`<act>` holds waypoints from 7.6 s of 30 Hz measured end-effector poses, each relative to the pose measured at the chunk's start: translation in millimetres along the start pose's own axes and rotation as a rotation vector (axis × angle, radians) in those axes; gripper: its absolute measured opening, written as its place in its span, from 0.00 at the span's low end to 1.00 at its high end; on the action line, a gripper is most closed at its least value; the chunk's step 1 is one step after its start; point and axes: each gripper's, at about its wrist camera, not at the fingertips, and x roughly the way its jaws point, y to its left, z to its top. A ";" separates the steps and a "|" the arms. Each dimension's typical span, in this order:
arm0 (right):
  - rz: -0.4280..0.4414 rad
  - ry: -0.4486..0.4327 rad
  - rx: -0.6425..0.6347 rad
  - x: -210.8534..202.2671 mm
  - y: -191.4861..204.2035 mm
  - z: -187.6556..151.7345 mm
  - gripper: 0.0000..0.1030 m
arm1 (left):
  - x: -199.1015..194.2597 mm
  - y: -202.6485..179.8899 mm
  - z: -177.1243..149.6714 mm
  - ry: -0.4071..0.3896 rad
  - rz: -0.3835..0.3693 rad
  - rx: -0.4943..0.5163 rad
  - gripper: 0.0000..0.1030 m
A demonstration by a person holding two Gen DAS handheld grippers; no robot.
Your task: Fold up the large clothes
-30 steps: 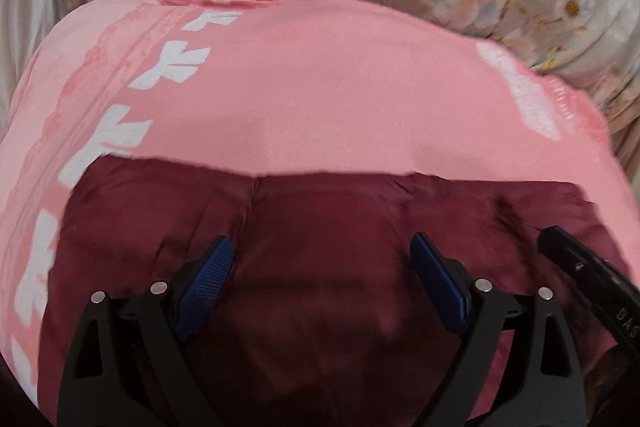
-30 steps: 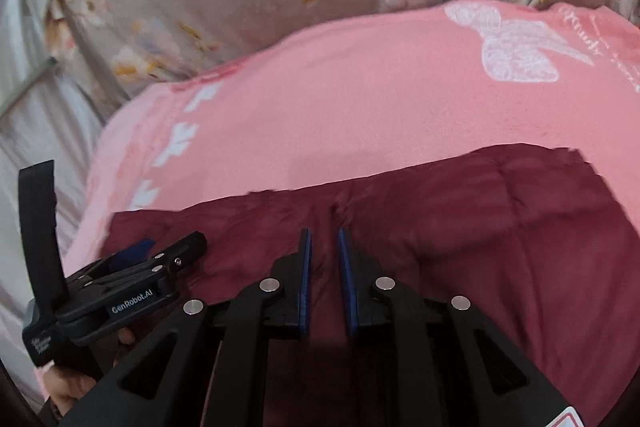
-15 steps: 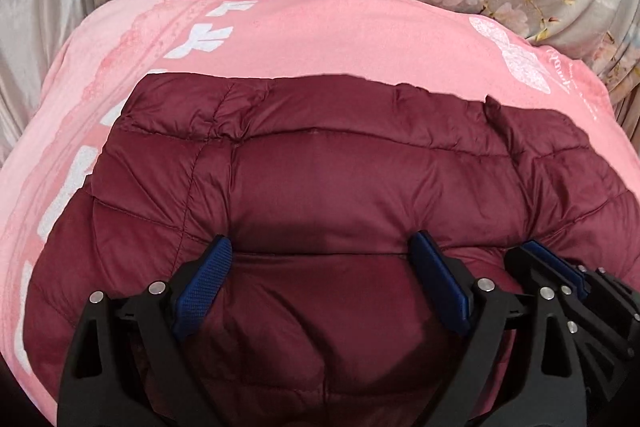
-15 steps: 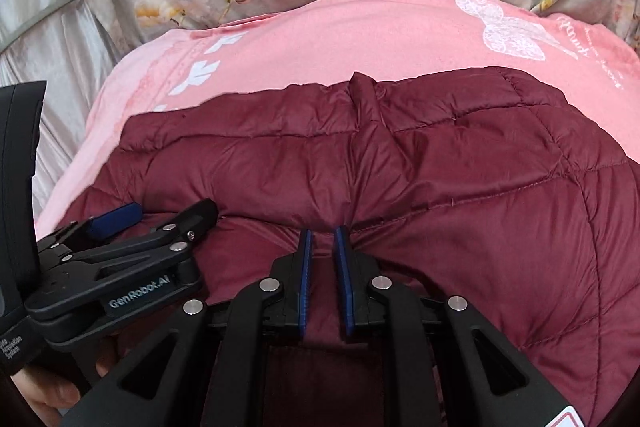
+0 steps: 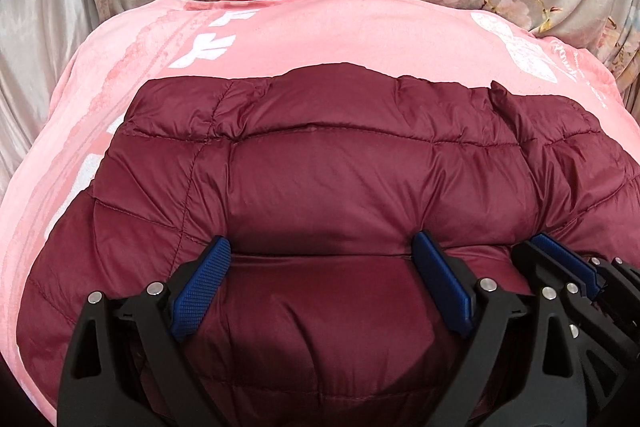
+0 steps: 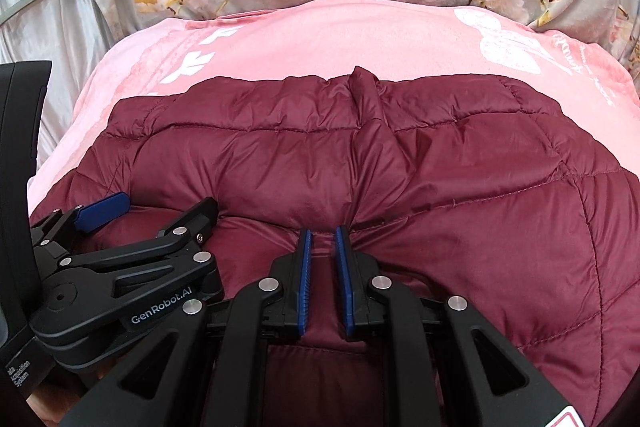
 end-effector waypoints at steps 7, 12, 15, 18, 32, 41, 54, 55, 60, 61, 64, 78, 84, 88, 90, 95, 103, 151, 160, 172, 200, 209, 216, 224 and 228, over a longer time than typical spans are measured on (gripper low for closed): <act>0.014 -0.012 0.010 0.9 0.8 -1.1 0.14 | 1.0 -2.3 0.0 0.002 0.014 0.009 0.88; 0.016 -0.016 0.011 1.2 0.9 -1.2 0.14 | 1.0 -3.9 0.2 0.003 0.026 0.015 0.89; 0.013 -0.017 0.008 1.3 -0.1 -0.7 0.14 | 1.0 -4.7 0.2 0.003 0.034 0.018 0.90; 0.006 -0.018 0.004 0.6 0.3 -1.1 0.14 | 0.7 -4.6 0.1 0.003 0.038 0.019 0.90; 0.068 -0.038 0.073 -48.7 0.0 -17.0 0.22 | -53.6 60.1 -22.1 -0.009 -0.082 -0.151 0.90; 0.105 -0.012 0.004 -66.0 33.7 -40.3 0.22 | -85.2 168.1 -70.9 0.027 -0.065 -0.502 0.90; 0.095 -0.016 -0.007 -57.2 31.8 -50.2 0.22 | -60.7 163.6 -74.4 0.067 -0.187 -0.583 0.75; 0.099 -0.016 -0.003 -57.4 31.8 -50.1 0.22 | -59.0 160.6 -71.9 0.072 -0.215 -0.581 0.66; 0.135 -0.017 0.027 -58.8 24.5 -48.9 0.21 | -76.0 138.3 -48.7 0.037 -0.274 -0.515 0.25; 0.140 -0.019 0.041 -62.8 21.9 -49.4 0.21 | -86.9 133.3 -41.9 0.009 -0.281 -0.489 0.24; 0.176 -0.040 0.109 -86.5 8.1 -54.4 0.12 | -114.0 122.8 -26.0 -0.062 -0.287 -0.430 0.20; 0.225 0.021 0.128 -81.8 -16.0 -77.1 0.02 | -191.8 10.2 25.0 -0.218 -0.445 -0.136 0.18; 0.240 -0.028 0.237 -122.6 -64.4 -88.2 0.02 | -197.7 -65.7 35.7 -0.200 -0.502 0.009 0.17; 0.142 -0.049 0.300 -148.7 -108.9 -101.8 0.02 | -179.1 -122.2 27.0 -0.125 -0.546 0.081 0.17; 0.099 -0.059 0.326 -156.6 -126.7 -107.1 0.03 | -169.1 -144.9 21.1 -0.097 -0.547 0.112 0.17; 0.018 -0.084 0.382 -170.9 -159.3 -124.0 0.03 | -134.7 -194.0 -0.7 -0.009 -0.527 0.173 0.17; 0.007 -0.082 0.421 -169.5 -184.5 -134.3 0.06 | -104.2 -230.3 -23.7 0.046 -0.449 0.232 0.17; -0.023 -0.029 0.464 -25.5 -254.7 57.5 0.04 | 44.0 -157.7 121.4 0.119 -0.232 -0.064 0.84; -0.019 -0.038 0.446 -8.5 -253.8 47.5 0.03 | 57.8 -171.6 108.2 0.066 -0.162 -0.009 0.93; -0.016 -0.059 0.457 -7.9 -252.4 42.7 0.03 | 62.1 -182.3 101.0 0.027 -0.100 0.034 0.95; 0.183 -0.143 0.642 -11.7 -287.8 32.0 0.03 | 66.5 -190.0 99.5 0.009 -0.048 0.055 0.96; 0.071 -0.221 0.761 -68.2 -320.6 -6.5 0.34 | 46.8 -166.7 99.3 0.066 -0.118 0.047 0.95; 0.137 -0.079 0.553 -125.5 -294.0 -55.9 0.44 | -24.5 -115.7 54.1 0.154 -0.362 -0.051 0.95; 0.152 -0.050 0.510 -128.1 -258.3 -75.3 0.18 | -47.3 -108.7 -13.2 0.237 -0.334 0.010 0.95; 0.135 -0.088 0.512 -158.1 -259.0 -84.4 0.02 | -47.3 -93.7 -23.0 0.249 -0.306 -0.018 0.96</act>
